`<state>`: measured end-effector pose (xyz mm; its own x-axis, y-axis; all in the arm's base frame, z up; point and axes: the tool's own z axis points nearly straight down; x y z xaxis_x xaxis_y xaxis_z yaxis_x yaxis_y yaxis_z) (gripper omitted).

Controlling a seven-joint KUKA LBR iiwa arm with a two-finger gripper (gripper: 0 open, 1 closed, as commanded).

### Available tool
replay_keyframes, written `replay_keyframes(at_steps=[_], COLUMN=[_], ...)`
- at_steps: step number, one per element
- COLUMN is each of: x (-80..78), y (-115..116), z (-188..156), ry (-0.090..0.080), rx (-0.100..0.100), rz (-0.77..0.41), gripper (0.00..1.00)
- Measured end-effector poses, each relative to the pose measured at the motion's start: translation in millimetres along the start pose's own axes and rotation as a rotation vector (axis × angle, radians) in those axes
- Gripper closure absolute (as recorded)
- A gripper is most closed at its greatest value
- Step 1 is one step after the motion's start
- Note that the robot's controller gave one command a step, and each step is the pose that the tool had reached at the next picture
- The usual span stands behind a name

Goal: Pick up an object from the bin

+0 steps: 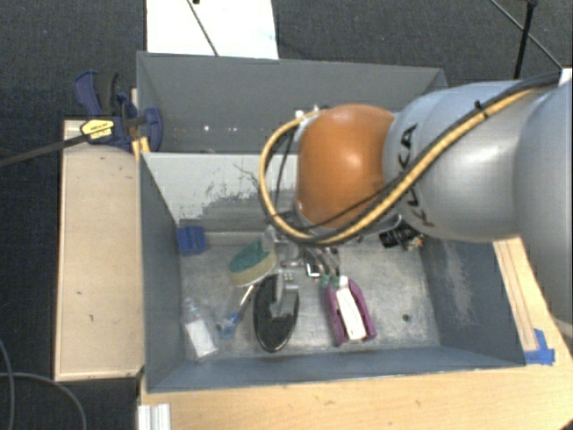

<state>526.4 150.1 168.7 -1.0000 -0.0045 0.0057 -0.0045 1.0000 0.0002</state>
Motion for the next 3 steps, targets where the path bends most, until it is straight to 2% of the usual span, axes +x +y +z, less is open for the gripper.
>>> replay_keyframes(at_steps=[1,2,3], x=[-47.4,-21.6,-25.4], y=[-23.0,-9.7,-7.7], z=[91.0,89.2,85.2], ry=[-0.02,-0.036,-0.052], rx=[0.002,0.007,0.006], rz=[-0.607,-0.906,-0.899], gripper=[0.0,0.0,1.0])
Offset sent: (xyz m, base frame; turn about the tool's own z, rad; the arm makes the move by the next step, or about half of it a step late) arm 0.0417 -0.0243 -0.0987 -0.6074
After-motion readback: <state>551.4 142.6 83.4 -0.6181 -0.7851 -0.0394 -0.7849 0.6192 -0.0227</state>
